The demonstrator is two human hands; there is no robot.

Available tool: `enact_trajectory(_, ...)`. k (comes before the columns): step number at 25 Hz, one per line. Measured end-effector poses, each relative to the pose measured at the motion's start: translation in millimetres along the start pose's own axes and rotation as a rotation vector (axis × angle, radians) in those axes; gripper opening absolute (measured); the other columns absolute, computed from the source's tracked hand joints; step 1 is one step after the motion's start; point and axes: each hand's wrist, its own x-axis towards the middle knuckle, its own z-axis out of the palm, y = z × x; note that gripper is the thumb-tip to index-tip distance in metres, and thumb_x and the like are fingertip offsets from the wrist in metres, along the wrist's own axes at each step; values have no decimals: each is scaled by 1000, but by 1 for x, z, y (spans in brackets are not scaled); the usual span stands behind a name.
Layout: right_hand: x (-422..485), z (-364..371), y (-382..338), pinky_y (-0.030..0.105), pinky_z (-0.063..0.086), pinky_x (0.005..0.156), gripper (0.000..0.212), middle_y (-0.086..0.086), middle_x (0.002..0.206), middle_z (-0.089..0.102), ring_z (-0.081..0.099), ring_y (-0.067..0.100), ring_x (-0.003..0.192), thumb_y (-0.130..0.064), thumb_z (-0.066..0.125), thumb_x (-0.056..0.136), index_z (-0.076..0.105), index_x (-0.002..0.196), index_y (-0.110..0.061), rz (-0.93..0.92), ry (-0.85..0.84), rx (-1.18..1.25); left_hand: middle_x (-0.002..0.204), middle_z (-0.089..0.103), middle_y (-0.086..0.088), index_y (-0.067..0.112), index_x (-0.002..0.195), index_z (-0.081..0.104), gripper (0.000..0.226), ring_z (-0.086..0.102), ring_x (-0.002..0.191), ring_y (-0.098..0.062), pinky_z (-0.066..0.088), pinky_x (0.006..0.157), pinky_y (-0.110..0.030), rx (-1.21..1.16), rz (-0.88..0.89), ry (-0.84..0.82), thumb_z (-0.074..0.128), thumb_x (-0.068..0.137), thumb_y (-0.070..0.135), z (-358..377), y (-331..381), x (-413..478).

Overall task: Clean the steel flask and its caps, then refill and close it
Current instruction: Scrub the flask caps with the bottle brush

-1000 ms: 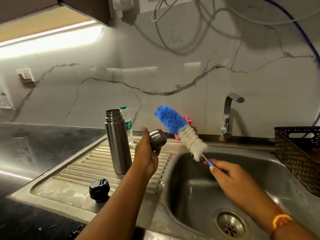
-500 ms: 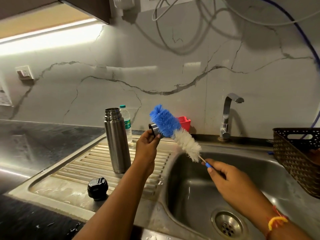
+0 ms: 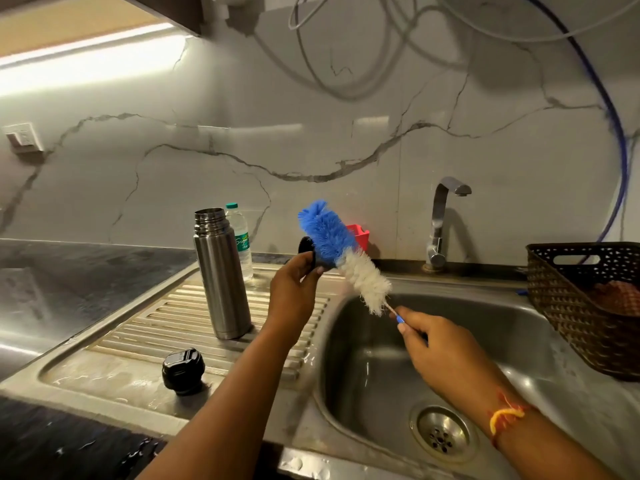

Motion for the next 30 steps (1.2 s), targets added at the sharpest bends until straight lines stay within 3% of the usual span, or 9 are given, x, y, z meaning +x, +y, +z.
enact_trajectory(2, -3, 3, -1, 13, 35, 50, 38, -15, 64, 51, 50, 3, 58, -37, 46, 101, 50, 138, -40, -12, -15, -28, 117, 73, 6, 20, 126, 68, 29, 65, 110, -4, 50, 96, -24, 4, 0, 67, 62, 100, 11, -2, 1, 1)
enact_trajectory(5, 0, 2, 0, 16, 36, 52, 37, -15, 68, 54, 53, 4, 62, -36, 45, 101, 52, 138, -37, -14, 5, -26, 121, 71, 4, 19, 128, 68, 30, 62, 112, -5, 43, 87, -10, 198, 62, -67, 62, 100, 12, 1, -1, -2)
enact_trajectory(8, 8, -11, 3, 22, 39, 60, 36, -9, 86, 65, 55, 9, 71, -33, 44, 103, 54, 137, -32, 58, 92, 31, 123, 71, 2, 19, 129, 67, 31, 63, 115, -10, 44, 92, -18, 244, 73, -90, 64, 99, 12, 3, -6, -2)
enact_trajectory(10, 9, -19, 7, 25, 41, 66, 33, -1, 100, 68, 54, 9, 77, -31, 44, 103, 59, 131, -27, 94, 143, 111, 117, 74, 1, 19, 124, 68, 29, 68, 110, -10, 49, 95, -25, 83, 38, -85, 66, 97, 8, 3, -4, 0)
enact_trajectory(14, 9, -20, 5, 30, 48, 68, 25, -4, 82, 64, 59, 14, 77, -33, 43, 102, 66, 110, -29, 90, 139, 205, 105, 73, -8, 7, 111, 65, 18, 69, 99, -17, 52, 89, -29, -324, -154, -39, 57, 95, 1, 3, 3, 1)
enact_trajectory(19, 4, -15, 3, 35, 52, 72, 14, 1, 85, 66, 62, 18, 79, -34, 46, 101, 60, 99, -30, 52, 34, 214, 108, 64, -20, 0, 111, 59, 20, 66, 93, -27, 60, 72, -34, -785, -451, 61, 52, 98, 13, -4, 9, 7)
enact_trajectory(23, 1, -12, 0, 38, 53, 73, 13, 0, 87, 67, 64, 20, 82, -33, 46, 101, 59, 100, -32, 25, 4, 209, 123, 62, -23, 5, 115, 58, 25, 65, 107, -35, 56, 92, -45, -996, -566, 85, 51, 106, 27, -6, 14, 6)
enact_trajectory(27, 2, -10, 0, 22, 48, 66, 20, -12, 85, 66, 61, 7, 79, -30, 48, 101, 60, 114, -40, -3, 4, 292, 125, 57, -27, 11, 118, 54, 42, 63, 115, -44, 52, 100, -56, -1168, -582, 140, 55, 100, 50, -8, 16, 10)
enact_trajectory(30, 0, -8, 3, 27, 52, 62, 27, -8, 78, 68, 63, 8, 71, -32, 49, 100, 55, 121, -48, -22, -20, 271, 127, 58, -29, 10, 124, 53, 44, 63, 116, -45, 52, 103, -53, -1236, -585, 173, 60, 99, 46, -14, 14, 14)
